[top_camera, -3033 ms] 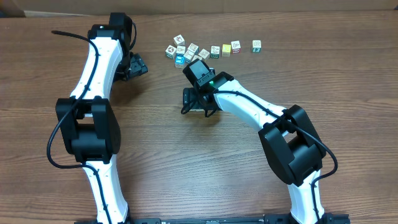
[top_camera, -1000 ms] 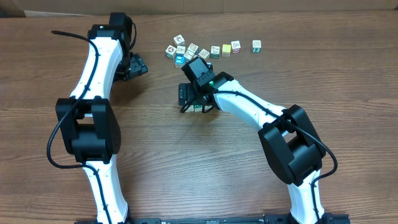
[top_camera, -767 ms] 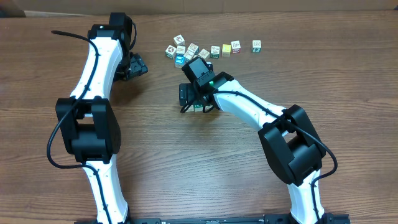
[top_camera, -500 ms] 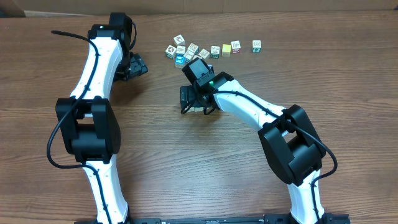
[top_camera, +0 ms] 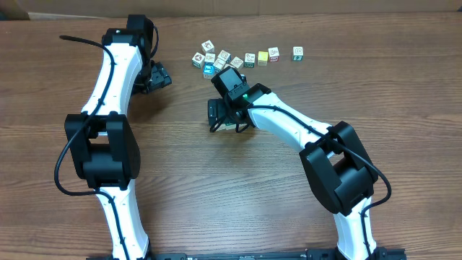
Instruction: Form a horizontal line
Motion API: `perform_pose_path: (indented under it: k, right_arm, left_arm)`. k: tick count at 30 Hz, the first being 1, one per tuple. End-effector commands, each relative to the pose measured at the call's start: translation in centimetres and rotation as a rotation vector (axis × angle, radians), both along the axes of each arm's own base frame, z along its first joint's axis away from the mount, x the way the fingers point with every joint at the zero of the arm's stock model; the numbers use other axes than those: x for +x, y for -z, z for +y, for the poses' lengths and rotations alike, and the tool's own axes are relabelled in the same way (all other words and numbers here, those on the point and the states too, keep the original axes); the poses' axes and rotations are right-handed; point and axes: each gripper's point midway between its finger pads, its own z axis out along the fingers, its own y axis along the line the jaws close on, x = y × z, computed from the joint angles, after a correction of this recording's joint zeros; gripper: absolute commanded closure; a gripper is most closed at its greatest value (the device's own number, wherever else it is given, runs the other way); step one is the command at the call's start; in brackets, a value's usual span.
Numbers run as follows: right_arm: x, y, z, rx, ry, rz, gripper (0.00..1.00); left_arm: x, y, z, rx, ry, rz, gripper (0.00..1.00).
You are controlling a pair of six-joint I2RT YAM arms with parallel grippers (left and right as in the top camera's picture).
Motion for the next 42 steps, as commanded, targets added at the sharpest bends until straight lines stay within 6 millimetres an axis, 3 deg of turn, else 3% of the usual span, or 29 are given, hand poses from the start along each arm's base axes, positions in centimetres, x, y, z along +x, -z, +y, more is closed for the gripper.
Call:
perform_pose_path:
  k: [1, 21, 35, 42]
  right_arm:
    - [-0.3, 0.7, -0.2, -0.015, -0.021, 0.010, 0.00]
    - [-1.5, 1.2, -0.6, -0.027, -0.025, 0.065, 0.00]
    - [-1.7, 1.3, -0.8, -0.017, 0.036, 0.088, 0.07]
    - [-1.9, 1.3, -0.9, 0.014, 0.154, 0.115, 0.06]
  left_arm:
    - [0.5, -1.5, 0.0, 0.009, 0.007, -0.039, 0.00]
    - [0.5, -1.5, 0.0, 0.009, 0.007, -0.040, 0.00]
    - [0.5, -1.5, 0.0, 0.009, 0.007, -0.039, 0.00]
    - [0.5, -1.5, 0.0, 0.009, 0.007, -0.040, 0.00]
